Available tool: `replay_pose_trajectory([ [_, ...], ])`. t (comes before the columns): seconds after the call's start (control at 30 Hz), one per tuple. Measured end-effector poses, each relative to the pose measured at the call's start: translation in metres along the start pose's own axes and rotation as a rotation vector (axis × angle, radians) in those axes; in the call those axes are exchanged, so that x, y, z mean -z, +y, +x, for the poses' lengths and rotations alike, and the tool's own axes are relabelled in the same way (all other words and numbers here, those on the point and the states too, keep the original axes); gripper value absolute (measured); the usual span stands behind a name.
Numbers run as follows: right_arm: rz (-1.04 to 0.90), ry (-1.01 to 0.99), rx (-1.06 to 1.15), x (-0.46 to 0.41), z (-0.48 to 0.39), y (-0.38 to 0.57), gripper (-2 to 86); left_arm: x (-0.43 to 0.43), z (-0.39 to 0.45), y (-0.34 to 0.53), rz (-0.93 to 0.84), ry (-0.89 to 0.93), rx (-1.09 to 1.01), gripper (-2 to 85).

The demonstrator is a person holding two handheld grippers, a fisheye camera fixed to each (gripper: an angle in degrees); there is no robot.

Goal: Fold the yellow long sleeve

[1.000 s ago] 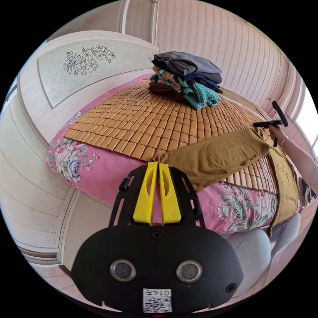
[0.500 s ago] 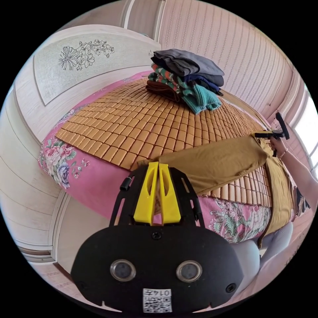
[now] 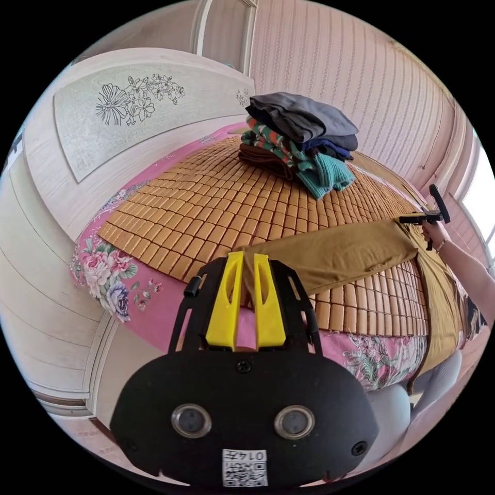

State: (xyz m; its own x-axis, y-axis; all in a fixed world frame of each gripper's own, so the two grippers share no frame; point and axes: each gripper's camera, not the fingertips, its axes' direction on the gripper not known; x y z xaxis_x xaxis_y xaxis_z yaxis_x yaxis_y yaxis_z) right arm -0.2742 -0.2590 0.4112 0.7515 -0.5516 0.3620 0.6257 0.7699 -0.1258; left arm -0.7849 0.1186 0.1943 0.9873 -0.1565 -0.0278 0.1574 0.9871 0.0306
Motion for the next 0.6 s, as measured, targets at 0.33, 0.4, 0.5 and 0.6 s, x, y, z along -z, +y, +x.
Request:
replay_pose_trajectory([
  [0.33, 0.020, -0.044, -0.052, 0.013, 0.023, 0.026, -0.4, -0.025, 0.011, 0.013, -0.106, 0.056, 0.028, -0.3],
  [0.4, 0.003, -0.078, -0.057, 0.018, 0.031, 0.030, 0.3, -0.023, 0.012, 0.015, -0.097, 0.048, 0.038, 0.1],
  [0.5, 0.098, -0.107, -0.099, 0.047, 0.043, 0.050, 2.5, 0.000, 0.015, 0.021, -0.021, 0.050, 0.068, 3.3],
  [0.6, 0.344, -0.210, -0.144, 0.112, 0.063, 0.106, 4.5, 0.035, 0.035, 0.036, 0.056, 0.070, 0.019, 4.1],
])
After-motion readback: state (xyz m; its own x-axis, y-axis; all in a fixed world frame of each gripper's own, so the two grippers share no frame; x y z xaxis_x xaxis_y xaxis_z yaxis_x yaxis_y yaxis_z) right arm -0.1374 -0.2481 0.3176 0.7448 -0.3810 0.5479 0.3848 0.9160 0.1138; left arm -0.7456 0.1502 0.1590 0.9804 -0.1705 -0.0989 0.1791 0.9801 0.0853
